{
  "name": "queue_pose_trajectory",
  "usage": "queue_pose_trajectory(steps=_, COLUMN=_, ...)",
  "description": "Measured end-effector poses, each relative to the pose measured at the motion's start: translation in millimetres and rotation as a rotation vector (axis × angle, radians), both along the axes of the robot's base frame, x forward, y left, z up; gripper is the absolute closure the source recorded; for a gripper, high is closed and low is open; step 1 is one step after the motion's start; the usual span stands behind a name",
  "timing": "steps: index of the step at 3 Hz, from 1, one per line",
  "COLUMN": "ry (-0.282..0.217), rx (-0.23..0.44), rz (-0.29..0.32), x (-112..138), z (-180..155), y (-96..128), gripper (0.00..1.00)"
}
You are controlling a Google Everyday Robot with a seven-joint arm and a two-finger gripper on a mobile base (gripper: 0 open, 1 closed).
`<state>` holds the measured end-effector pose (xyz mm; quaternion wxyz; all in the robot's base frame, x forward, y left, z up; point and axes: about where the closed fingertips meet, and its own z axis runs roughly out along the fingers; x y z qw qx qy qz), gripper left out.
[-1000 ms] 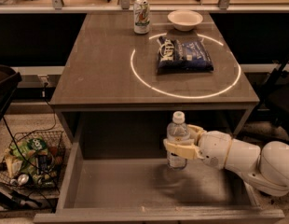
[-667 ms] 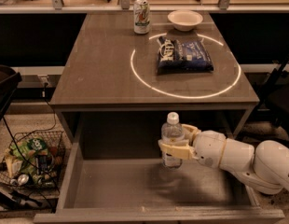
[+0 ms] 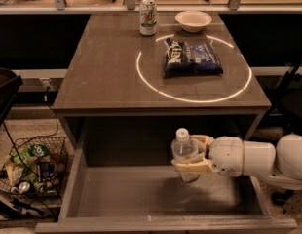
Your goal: Place blue plastic bottle into top drawer
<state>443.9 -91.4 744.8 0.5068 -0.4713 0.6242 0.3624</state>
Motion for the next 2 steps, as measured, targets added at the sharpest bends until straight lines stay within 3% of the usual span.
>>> queue_pose_trajectory(steps=1, ry=0.01, rx=0.003, rz=0.061, x=-13.8, z=-5.4, y=-1.0, gripper=1.0)
queue_pose_trajectory(steps=2, ry=0.015, rx=0.011, rz=0.071, x=-17.2, z=-7.8, y=-1.0, gripper=1.0)
